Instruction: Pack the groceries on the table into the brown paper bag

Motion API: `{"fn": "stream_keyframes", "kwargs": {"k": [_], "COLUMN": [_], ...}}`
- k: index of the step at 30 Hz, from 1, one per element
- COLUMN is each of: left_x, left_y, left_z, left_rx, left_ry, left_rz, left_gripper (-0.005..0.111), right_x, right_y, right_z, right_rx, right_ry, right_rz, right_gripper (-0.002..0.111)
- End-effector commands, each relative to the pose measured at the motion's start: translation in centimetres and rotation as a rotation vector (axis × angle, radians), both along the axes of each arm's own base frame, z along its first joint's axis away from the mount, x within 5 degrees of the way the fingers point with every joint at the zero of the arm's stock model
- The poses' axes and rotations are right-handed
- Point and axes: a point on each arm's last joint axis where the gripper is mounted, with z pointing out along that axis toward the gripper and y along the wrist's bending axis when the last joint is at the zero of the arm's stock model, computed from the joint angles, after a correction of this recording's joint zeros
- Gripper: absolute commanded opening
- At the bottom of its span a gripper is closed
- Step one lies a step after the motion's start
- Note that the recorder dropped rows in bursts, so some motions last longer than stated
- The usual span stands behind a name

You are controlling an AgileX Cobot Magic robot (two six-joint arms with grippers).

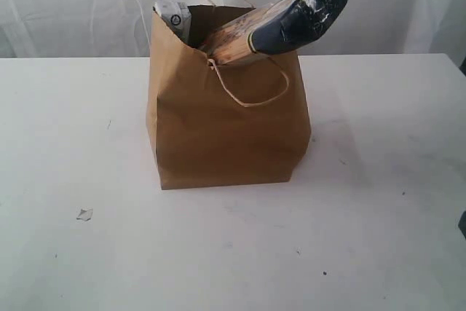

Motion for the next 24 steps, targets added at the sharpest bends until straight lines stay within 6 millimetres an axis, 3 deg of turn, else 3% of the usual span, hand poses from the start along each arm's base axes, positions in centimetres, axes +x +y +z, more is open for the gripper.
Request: {"fn": "stream_keyframes", "kwargs": {"k": [1,15,24], "left_x": [-0.02,-0.02,-0.02], "left_y": [0.01,0.01,0.01], "left_z": [-0.05,-0.05,-0.05], "left_rx": [-0.010,-0.010,-0.010], "left_ry": [-0.003,-0.003,-0.003], "left_rz": [0.004,0.004,0.004], "left_gripper": [0.035,0.035,0.035], "right_x": [-0.02,-0.01,0.10], "right_y": [-0.05,-0.11,-0.70], "right_z": [-0.15,-0.14,-0.14], "right_rx": [-0.017,-0.047,-0.034], "right_ry": [-0.005,-0.013,-0.008], "right_rz": [-0.005,-0.009,-0.115], "right_gripper": [0.046,0.046,0.046]}}
